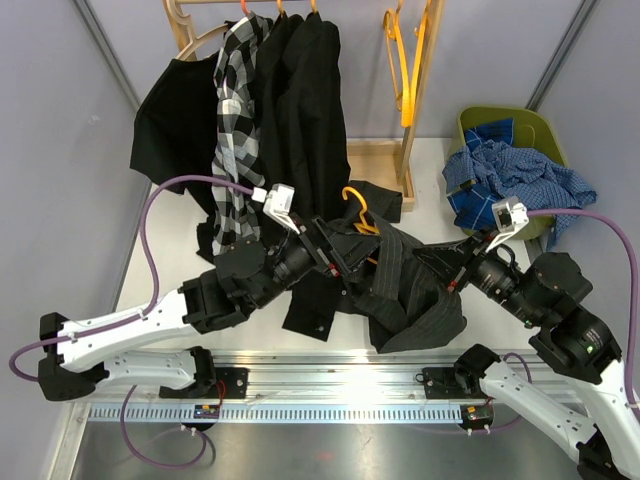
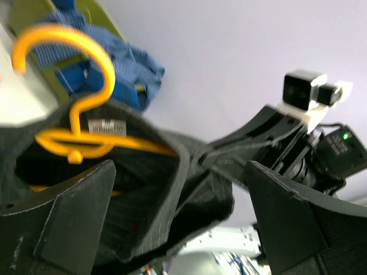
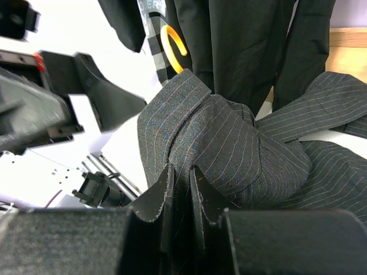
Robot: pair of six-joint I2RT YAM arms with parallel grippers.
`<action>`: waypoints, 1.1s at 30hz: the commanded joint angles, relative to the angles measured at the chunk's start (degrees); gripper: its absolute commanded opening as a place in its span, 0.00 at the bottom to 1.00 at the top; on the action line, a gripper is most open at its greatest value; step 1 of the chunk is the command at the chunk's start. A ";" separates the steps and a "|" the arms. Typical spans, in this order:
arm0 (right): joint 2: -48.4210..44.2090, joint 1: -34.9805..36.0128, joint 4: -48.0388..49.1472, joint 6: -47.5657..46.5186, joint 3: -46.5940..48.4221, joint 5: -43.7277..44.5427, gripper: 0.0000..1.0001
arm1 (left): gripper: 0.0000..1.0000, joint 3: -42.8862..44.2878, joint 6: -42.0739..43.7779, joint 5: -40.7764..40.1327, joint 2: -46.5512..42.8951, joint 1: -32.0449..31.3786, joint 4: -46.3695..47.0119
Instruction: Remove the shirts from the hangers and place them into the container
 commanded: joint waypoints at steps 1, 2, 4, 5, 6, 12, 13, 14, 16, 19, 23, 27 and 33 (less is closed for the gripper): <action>-0.11 -0.07 5.00 0.66 0.76 -1.25 0.00 | 0.99 5.11 7.98 -7.14 0.10 -0.61 0.92; -0.20 -0.07 5.00 0.66 0.67 -1.51 0.00 | 0.99 5.38 8.87 -8.19 0.71 -0.61 0.75; -0.37 -0.07 4.83 0.66 0.67 -2.48 0.00 | 0.99 6.00 11.23 -9.16 1.33 -0.61 1.00; -0.46 -0.07 4.74 0.58 0.58 -2.65 0.00 | 0.99 6.09 11.69 -9.08 1.95 -0.61 1.35; -0.55 -0.07 4.65 0.66 0.49 -2.74 0.00 | 0.99 6.17 12.47 -9.08 2.39 -0.61 1.79; -0.90 -0.07 4.47 0.84 0.67 -3.44 0.00 | 0.99 7.49 14.32 -9.87 5.55 -0.52 2.94; -0.99 -0.07 4.47 0.75 0.67 -3.45 0.00 | 0.99 7.58 14.41 -9.96 5.90 -0.52 3.38; -1.16 -0.16 4.47 0.75 0.67 -3.53 0.00 | 0.99 7.58 14.50 -10.13 6.25 -0.52 3.73; -1.16 -0.07 4.47 0.93 0.49 -3.97 0.00 | 0.99 7.14 14.94 -10.13 7.04 -0.52 5.48; -1.60 -0.07 5.17 1.45 -0.12 -4.68 0.00 | 0.99 5.83 16.43 -10.48 7.66 -0.52 9.16; -1.95 -0.07 4.91 1.63 -0.47 -5.64 0.00 | 0.98 3.98 20.99 -11.62 8.36 -0.52 14.97; -2.66 -0.08 4.83 1.81 -0.74 -5.91 0.00 | 0.88 3.71 23.73 -9.52 9.42 -0.52 17.52; -2.92 -0.08 4.04 1.90 -0.38 -5.21 0.00 | 0.77 3.36 24.97 -7.33 9.86 -0.52 19.73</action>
